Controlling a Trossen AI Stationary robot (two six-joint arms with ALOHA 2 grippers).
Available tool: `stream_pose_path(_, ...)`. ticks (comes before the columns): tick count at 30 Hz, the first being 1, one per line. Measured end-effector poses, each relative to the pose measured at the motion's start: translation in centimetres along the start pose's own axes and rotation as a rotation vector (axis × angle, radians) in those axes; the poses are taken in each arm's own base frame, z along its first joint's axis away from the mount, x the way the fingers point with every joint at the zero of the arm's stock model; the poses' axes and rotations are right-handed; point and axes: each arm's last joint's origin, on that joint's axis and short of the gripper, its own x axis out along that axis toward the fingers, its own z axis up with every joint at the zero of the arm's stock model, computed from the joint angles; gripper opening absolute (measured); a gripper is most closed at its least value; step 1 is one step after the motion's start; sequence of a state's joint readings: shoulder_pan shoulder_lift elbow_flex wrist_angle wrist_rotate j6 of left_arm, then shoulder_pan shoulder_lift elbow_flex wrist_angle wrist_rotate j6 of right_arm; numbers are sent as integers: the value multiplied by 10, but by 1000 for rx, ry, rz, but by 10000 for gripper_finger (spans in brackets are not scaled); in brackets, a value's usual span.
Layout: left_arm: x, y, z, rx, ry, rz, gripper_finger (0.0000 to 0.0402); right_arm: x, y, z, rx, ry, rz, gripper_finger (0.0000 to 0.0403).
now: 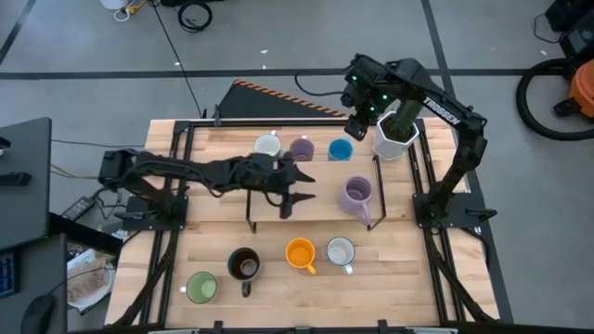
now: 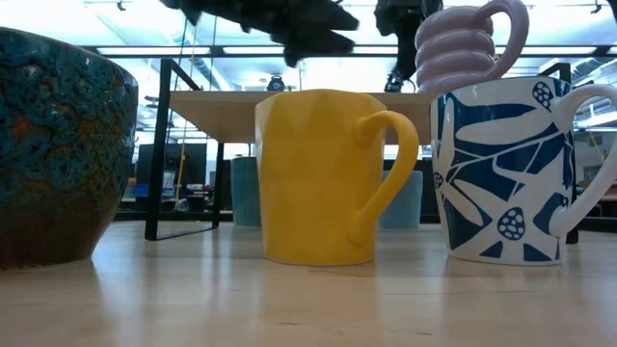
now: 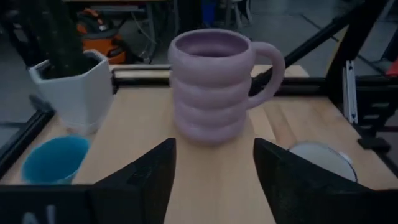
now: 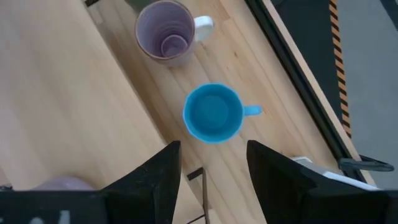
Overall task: Place coffee mugs
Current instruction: Put the purple cup on the shelf
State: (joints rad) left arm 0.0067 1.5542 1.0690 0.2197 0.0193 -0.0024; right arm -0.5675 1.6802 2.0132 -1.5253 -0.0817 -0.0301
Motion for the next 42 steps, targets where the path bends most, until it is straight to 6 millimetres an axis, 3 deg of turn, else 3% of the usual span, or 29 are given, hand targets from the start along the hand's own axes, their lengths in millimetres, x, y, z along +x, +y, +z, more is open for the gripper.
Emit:
stream_pose_path(6,37,-9,-1,-5,11,32,268,0,-6,-4,4,43,3,189)
stream_pose_path(18,94,-2,-13,-57,106,103,259,0,-5,-4,-28,44,22,189)
stream_pose_path(32,99,-1,-10,-85,56,109,259,0,-5,-4,-46,42,40,189)
stream_pose_path(38,99,4,-8,67,45,119,259,0,-5,-4,-55,41,46,189)
stream_pose_path(42,98,18,-7,104,41,118,258,0,-5,-4,-62,41,47,189)
